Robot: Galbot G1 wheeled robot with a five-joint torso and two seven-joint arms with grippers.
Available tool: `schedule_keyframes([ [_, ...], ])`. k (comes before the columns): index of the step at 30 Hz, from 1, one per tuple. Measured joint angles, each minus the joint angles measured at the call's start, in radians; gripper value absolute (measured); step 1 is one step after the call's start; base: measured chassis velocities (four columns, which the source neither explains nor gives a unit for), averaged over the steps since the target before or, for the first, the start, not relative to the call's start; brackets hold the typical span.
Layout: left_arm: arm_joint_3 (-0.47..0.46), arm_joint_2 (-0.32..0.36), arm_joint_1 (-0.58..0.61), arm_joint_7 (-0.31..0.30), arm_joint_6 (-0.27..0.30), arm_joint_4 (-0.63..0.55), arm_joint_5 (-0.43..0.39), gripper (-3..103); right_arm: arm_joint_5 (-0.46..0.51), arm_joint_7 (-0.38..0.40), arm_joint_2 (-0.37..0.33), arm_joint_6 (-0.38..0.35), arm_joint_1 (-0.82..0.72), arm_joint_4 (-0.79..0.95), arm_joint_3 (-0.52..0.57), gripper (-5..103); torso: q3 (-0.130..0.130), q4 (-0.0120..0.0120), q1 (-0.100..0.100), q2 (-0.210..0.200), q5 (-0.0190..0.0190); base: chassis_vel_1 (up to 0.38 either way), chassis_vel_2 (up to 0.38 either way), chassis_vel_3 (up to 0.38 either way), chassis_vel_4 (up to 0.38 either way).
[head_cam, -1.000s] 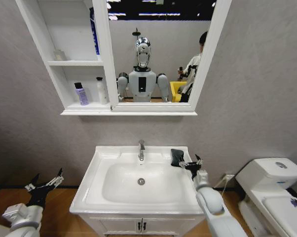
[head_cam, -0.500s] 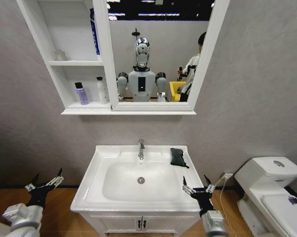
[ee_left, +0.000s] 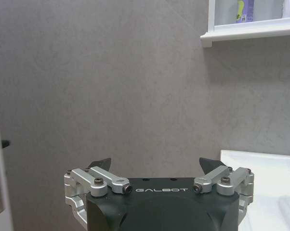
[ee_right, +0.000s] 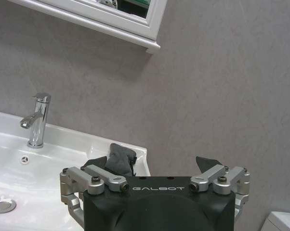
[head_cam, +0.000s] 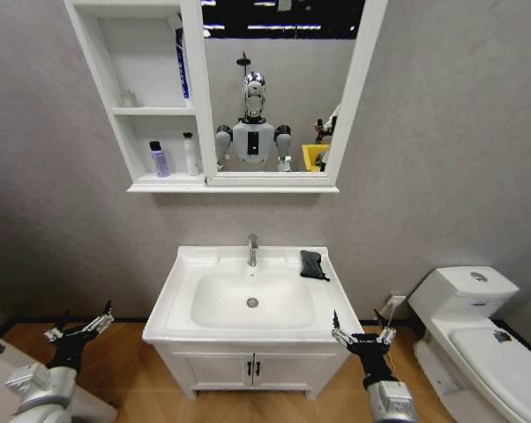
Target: Move facial cleanser and shampoo from washbasin to cabinet, then wipe washbasin with towel.
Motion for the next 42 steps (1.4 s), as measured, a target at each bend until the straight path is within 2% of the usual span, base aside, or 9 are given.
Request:
schedule_keyframes([
  [8,0.000,0.000,0.000,0.000,0.000,0.000,0.000,100,0.009,-0.007,-0.005,0.026,0.001,-0.040,-0.011,100,0.000,-0.0002,-0.001,0.000,0.0000,0.362,-0.351,-0.344,0.353],
  [22,0.000,0.000,0.000,0.000,0.000,0.000,0.000,100,0.002,-0.036,-0.017,0.013,-0.022,-0.015,-0.018,100,0.000,0.0000,0.000,0.000,-0.0001,0.362,-0.361,-0.350,0.347],
  [26,0.000,0.000,0.000,0.000,0.000,0.000,0.000,100,-0.024,-0.095,-0.014,0.011,-0.047,-0.001,-0.018,100,0.000,-0.0003,0.000,0.000,0.0001,0.335,-0.348,-0.335,0.332],
  [29,0.000,0.000,0.000,0.000,0.000,0.000,0.000,100,-0.028,-0.104,-0.013,0.011,-0.052,0.000,-0.028,100,-0.001,0.0000,-0.001,0.001,0.0003,0.296,-0.274,-0.258,0.283],
  [32,0.000,0.000,0.000,0.000,0.000,0.000,0.000,100,-0.028,-0.101,-0.010,0.025,-0.045,-0.007,-0.033,100,0.000,0.0006,-0.001,0.001,-0.0001,0.133,-0.069,-0.186,0.185],
  [35,0.000,0.000,0.000,0.000,0.000,0.000,0.000,100,-0.038,-0.091,-0.011,0.025,-0.037,-0.013,-0.023,100,0.000,-0.0006,-0.001,0.001,0.0004,0.014,-0.005,-0.058,0.035],
  [42,0.000,0.000,0.000,0.000,0.000,0.000,0.000,100,-0.041,-0.088,-0.011,0.021,-0.034,-0.014,-0.020,100,0.000,0.0000,0.001,-0.001,0.0003,-0.078,0.010,0.054,-0.053],
])
